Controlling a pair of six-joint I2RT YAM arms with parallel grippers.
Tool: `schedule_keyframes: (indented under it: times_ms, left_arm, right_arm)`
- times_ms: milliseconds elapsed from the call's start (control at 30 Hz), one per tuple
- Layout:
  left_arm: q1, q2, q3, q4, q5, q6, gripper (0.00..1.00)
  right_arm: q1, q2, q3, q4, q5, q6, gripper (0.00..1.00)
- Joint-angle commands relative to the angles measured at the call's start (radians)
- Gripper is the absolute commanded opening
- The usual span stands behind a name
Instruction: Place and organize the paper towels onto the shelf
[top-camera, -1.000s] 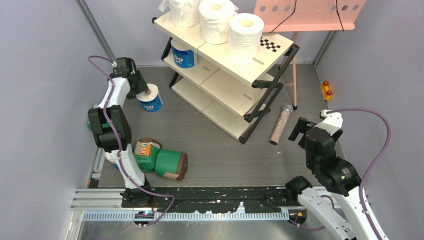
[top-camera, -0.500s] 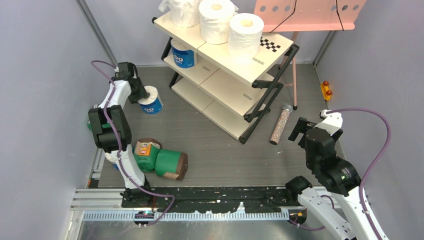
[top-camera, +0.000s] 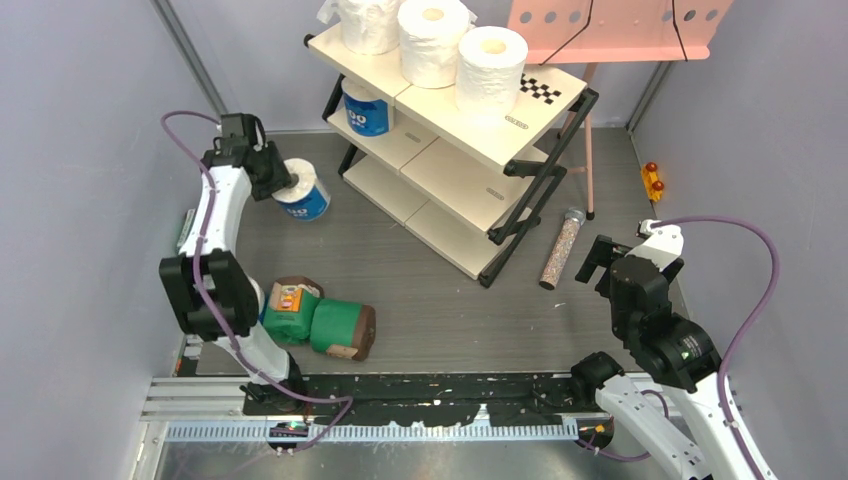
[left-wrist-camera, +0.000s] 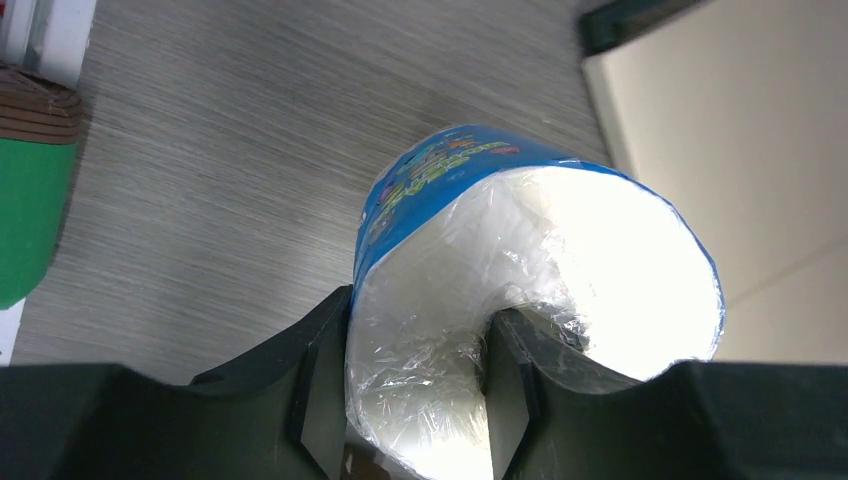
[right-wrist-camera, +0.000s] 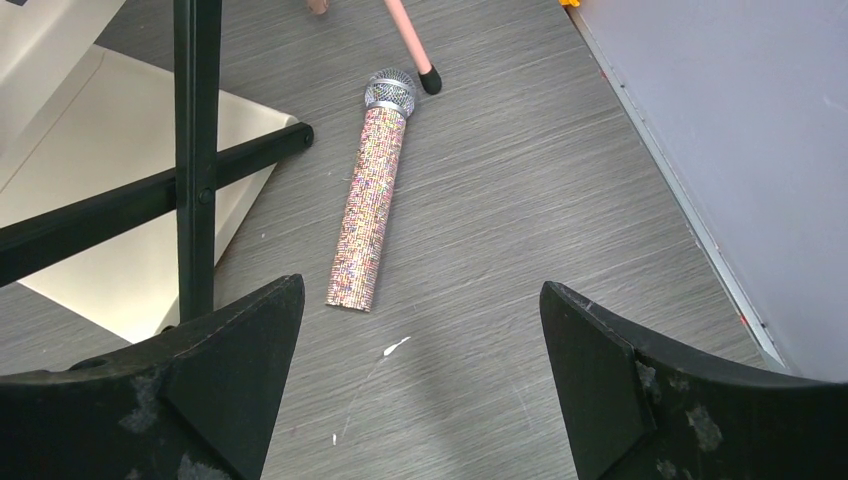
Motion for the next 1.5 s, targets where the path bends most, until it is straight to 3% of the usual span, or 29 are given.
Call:
schedule_keyframes:
  times_ms: [0, 300, 533, 900, 1467]
  left_arm:
    - [-0.053, -0.183, 0.001, -0.024, 0.066, -0.020, 0.22]
    - [-0.241, -0.371, -0.004, -0.055, 0.063, -0.056, 0.22]
    - [-0.375, -0.432, 0.037, -0.046, 0.034, -0.093, 0.22]
    - [-0.506, -0.357, 0.171, 0.025, 0.001, -0.138, 0.22]
    - [-0.566, -0.205, 0.236, 0.164, -0.074, -0.170, 0.25]
  right_arm:
    - [0.005, -0.016, 0.001, 0.034, -0.002, -0.002, 0.95]
    - [0.005, -0.022, 0.001, 0.035, -0.012, -0.004, 0.95]
    - [0.005, -0.029, 0.000, 0.037, -0.016, -0.005, 0.95]
    - [0.005, -0.033, -0.001, 0.040, -0.022, -0.006, 0.95]
    - [0.005, -0.029, -0.002, 0.040, -0.017, -0.006, 0.95]
